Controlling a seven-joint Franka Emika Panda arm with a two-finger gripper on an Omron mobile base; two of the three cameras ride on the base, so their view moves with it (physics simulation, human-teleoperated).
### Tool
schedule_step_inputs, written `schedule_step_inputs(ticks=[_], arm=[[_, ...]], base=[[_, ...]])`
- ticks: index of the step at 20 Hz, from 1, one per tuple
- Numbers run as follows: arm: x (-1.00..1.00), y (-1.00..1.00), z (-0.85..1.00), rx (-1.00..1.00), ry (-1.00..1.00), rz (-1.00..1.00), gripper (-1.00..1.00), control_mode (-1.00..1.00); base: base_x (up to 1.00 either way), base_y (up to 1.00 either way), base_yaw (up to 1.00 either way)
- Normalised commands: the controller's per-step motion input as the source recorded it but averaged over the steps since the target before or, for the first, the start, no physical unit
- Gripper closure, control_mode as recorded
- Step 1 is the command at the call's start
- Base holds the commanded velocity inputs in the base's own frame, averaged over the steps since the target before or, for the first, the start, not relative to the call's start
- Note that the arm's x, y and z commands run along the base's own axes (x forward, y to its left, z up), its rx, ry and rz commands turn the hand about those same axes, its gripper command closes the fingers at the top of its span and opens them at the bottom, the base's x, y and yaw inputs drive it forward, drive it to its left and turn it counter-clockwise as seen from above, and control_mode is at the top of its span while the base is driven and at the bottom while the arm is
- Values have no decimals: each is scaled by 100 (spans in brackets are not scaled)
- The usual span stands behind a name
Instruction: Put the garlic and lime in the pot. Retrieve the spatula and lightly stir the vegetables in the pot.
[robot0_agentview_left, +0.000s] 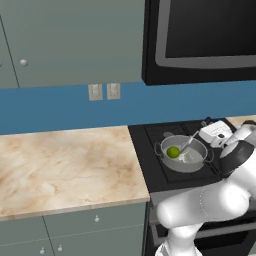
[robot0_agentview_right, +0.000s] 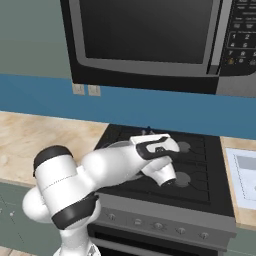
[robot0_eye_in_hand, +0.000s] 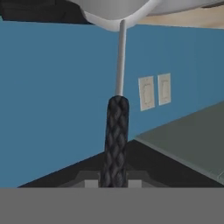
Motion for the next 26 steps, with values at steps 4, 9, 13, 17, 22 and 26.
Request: schedule_step_inputs(ticks=[4,9,13,17,22,26], arm=[[0,28,0,0,6,-6,100,-100],[0,34,0,0,8,-5,100,-100],[0,33,6,0,14,-4,100,-100],[0,34,9,0,16,-1,100,-100],[-4,28,4,3,22,0,100,-100],[-3,5,0,0,13,0,100,-100]], base=[[0,0,0],[0,0,0],[0,0,0],[0,0,0],[0,0,0],[0,0,0]])
